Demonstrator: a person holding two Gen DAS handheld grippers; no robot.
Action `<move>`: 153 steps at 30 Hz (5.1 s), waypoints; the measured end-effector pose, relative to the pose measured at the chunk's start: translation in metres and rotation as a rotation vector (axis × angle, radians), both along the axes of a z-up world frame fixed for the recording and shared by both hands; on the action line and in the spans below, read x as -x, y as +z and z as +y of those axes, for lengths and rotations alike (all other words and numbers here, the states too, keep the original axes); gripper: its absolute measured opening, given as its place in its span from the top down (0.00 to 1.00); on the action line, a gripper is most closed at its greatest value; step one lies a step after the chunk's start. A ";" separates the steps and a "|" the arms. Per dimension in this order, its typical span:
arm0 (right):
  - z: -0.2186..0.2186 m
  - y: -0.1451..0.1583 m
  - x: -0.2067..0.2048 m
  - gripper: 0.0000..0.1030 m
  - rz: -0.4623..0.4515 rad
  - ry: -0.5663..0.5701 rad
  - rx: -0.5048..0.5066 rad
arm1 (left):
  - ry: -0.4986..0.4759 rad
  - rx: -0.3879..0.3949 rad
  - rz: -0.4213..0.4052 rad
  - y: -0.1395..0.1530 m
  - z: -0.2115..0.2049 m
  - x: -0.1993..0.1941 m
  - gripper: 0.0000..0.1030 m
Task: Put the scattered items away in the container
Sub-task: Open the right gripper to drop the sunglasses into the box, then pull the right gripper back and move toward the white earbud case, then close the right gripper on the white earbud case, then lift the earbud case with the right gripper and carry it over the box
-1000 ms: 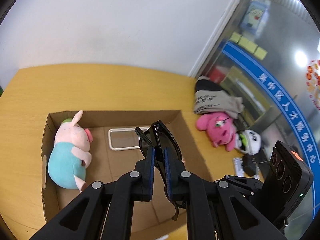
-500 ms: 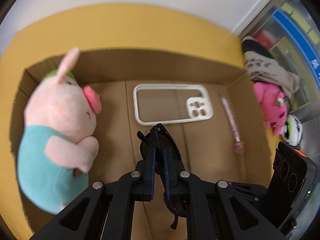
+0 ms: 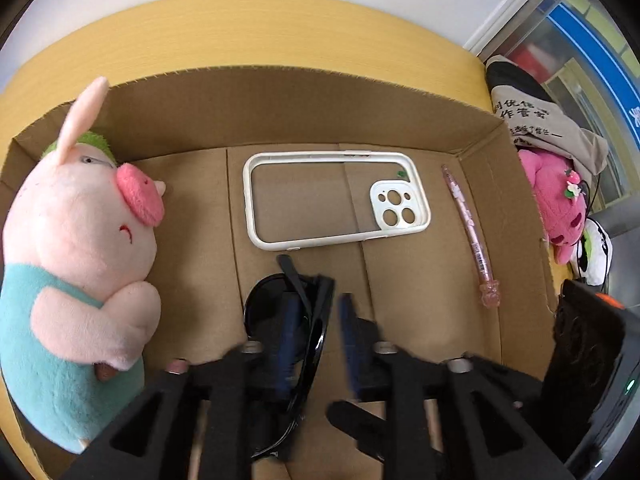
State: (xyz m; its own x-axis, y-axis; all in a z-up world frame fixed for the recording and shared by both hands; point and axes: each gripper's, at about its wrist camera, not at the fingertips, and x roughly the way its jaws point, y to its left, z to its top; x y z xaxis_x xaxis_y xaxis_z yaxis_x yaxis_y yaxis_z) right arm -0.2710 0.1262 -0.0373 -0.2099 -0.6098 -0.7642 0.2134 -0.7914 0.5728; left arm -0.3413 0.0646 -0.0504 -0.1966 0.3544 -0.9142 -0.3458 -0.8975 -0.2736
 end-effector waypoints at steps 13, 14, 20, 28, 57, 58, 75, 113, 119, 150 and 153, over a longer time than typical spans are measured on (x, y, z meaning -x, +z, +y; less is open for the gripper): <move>0.026 0.077 -0.127 0.24 0.405 -0.038 -0.278 | 0.021 -0.061 0.488 0.120 -0.048 -0.144 0.15; 0.028 0.081 -0.140 0.24 0.432 -0.041 -0.293 | 0.029 -0.061 0.528 0.125 -0.055 -0.159 0.13; 0.029 0.098 -0.192 0.24 0.569 -0.094 -0.351 | 0.108 -0.045 0.732 0.142 -0.084 -0.250 0.01; 0.028 0.117 -0.235 0.24 0.657 -0.076 -0.396 | 0.185 -0.095 0.765 0.137 -0.105 -0.316 0.00; 0.052 0.095 -0.240 0.24 0.615 -0.085 -0.405 | 0.160 -0.099 0.610 0.094 -0.082 -0.314 0.00; 0.052 0.094 -0.240 0.24 0.612 -0.084 -0.403 | 0.157 -0.100 0.605 0.093 -0.082 -0.313 0.00; 0.051 0.086 -0.235 0.24 0.592 -0.082 -0.395 | 0.160 -0.107 0.558 0.080 -0.086 -0.304 0.00; -0.004 -0.020 -0.229 0.57 0.447 0.173 -0.366 | 0.033 -0.283 -0.005 -0.039 -0.080 -0.253 0.10; -0.001 -0.020 -0.247 0.57 0.468 0.217 -0.320 | -0.022 -0.299 -0.051 -0.051 -0.068 -0.258 0.26; 0.002 0.095 -0.256 0.58 0.733 0.221 -0.214 | -0.082 -0.369 0.196 0.086 -0.074 -0.254 0.81; -0.001 0.113 -0.242 0.58 0.762 0.212 -0.217 | -0.104 -0.350 0.237 0.107 -0.067 -0.240 0.81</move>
